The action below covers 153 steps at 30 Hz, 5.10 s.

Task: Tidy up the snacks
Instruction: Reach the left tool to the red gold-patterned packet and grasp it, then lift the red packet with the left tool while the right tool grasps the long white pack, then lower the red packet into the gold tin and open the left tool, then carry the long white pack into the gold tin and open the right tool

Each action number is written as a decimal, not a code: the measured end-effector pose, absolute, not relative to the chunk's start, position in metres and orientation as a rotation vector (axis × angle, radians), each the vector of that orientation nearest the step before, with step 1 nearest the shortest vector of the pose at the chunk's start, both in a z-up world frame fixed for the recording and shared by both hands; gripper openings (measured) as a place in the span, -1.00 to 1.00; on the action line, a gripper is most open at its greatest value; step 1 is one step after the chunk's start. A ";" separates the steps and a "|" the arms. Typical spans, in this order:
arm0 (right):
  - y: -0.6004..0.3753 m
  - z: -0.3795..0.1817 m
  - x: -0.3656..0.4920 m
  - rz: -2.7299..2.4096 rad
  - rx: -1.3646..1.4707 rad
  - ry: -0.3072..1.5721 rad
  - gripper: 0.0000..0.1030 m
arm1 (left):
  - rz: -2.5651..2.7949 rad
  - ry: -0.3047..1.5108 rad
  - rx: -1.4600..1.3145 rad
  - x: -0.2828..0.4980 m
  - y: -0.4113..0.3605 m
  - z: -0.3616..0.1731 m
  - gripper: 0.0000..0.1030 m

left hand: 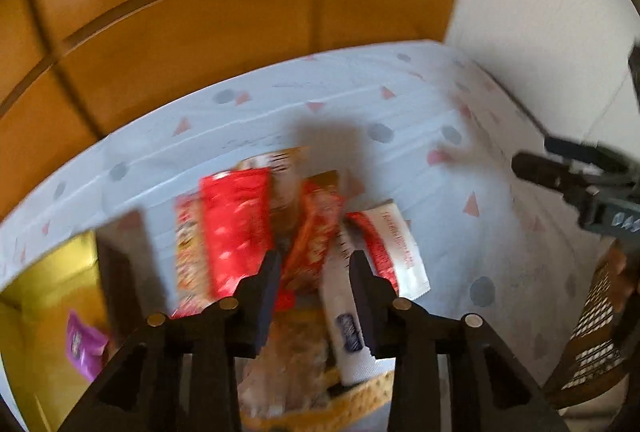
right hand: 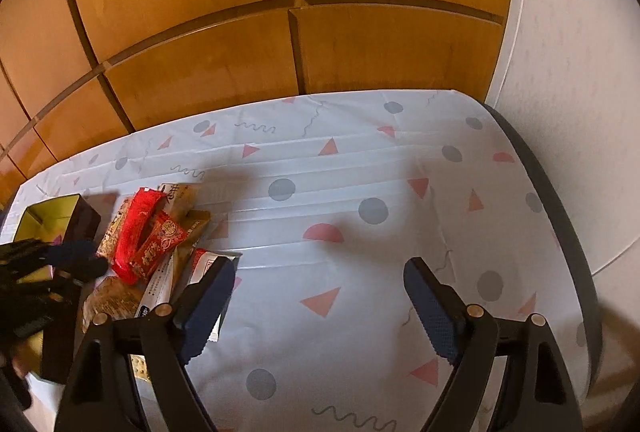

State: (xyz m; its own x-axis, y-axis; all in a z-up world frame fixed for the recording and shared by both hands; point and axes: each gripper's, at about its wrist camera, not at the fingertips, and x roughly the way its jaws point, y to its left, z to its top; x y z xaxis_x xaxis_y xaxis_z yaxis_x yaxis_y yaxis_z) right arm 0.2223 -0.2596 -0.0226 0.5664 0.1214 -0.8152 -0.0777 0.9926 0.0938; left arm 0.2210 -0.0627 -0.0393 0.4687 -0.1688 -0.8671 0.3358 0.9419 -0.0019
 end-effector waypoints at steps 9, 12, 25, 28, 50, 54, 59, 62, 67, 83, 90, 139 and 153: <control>-0.258 -0.022 0.222 0.147 0.069 0.962 0.70 | -0.305 1.119 0.235 0.257 -0.079 -0.080 -0.55; -0.256 -0.022 0.223 0.158 0.057 0.961 0.70 | -0.316 1.095 0.165 0.253 -0.072 -0.079 -0.58; -0.247 -0.036 0.226 0.147 -0.008 1.029 0.69 | -0.384 0.894 0.090 0.138 -0.050 -0.022 -0.58; -0.245 -0.041 0.226 0.143 -0.024 1.048 0.62 | -0.363 0.897 0.083 0.110 -0.040 -0.026 -0.58; -0.117 -0.089 0.255 0.332 -0.045 1.156 -0.05 | -0.318 0.914 -0.050 0.037 0.014 -0.042 -0.58; -0.097 -0.096 0.259 0.343 -0.151 1.178 -0.46 | -0.323 0.913 -0.064 0.036 0.015 -0.043 -0.58; -0.102 -0.086 0.249 0.326 -0.193 1.165 -0.73 | -0.331 0.896 -0.071 0.033 0.015 -0.040 -0.58; -0.124 -0.066 0.233 0.322 -0.131 1.124 -0.92 | -0.334 0.889 -0.086 0.032 0.018 -0.039 -0.58; -0.145 -0.061 0.198 0.343 -0.090 1.145 -0.92 | -0.337 0.877 -0.100 0.028 0.021 -0.036 -0.58; -0.171 -0.088 0.136 0.309 0.022 1.197 -0.14 | -0.327 0.840 -0.132 0.016 0.031 -0.017 -0.58; -0.150 -0.097 0.127 0.291 -0.141 1.138 -0.24 | -0.218 0.830 -0.274 0.045 0.085 0.002 -0.57; -0.188 -0.089 0.113 0.322 0.282 1.147 -0.63 | 0.141 0.905 -0.197 0.041 0.123 -0.023 -0.37; -0.144 -0.038 0.112 0.507 0.418 1.112 -0.63 | 0.199 0.882 -0.253 0.027 0.152 -0.022 -0.36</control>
State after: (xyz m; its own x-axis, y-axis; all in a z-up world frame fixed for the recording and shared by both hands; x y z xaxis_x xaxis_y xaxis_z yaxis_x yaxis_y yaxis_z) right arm 0.1123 -0.1441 -0.0378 0.3514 0.5791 -0.7356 -0.1752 0.8125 0.5559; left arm 0.0270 0.1516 -0.0219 0.6204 0.0675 -0.7814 -0.2749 0.9518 -0.1360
